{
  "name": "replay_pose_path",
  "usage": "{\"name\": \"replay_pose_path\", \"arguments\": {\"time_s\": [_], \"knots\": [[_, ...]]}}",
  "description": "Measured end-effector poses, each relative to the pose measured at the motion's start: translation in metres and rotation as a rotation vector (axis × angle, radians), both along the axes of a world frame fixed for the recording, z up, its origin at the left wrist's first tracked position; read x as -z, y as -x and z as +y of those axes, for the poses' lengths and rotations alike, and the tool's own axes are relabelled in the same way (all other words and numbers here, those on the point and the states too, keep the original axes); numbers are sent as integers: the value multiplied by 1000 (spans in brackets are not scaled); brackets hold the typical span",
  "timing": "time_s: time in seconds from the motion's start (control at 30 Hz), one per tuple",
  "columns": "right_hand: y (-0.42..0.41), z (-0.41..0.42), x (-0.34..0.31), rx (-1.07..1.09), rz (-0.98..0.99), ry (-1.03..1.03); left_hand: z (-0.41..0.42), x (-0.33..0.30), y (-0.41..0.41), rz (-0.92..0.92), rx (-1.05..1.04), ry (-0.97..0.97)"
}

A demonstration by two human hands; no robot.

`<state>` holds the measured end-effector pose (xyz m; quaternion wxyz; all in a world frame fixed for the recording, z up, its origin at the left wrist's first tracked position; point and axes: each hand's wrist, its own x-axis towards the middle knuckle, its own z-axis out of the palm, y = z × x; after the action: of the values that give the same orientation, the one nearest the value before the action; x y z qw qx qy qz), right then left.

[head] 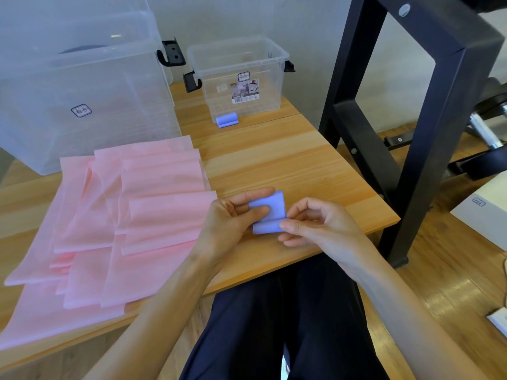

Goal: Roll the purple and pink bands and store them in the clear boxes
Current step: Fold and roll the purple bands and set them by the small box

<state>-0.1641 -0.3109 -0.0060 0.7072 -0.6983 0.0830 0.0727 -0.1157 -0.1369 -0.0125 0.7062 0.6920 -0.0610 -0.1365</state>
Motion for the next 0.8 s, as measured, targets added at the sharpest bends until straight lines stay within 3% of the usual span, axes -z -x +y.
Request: {"name": "replay_pose_path", "arguments": {"time_s": [0.33,0.6,0.8], "knots": [[4,0,0,-44,-75,33,0,-3,-1,-17,-19,-56],[2,-3,-2,-36,19,38,0,-4,4,-132,25,-158],[3,-2,1,48,-35,8,1,-2,6,-84,53,-93]]}}
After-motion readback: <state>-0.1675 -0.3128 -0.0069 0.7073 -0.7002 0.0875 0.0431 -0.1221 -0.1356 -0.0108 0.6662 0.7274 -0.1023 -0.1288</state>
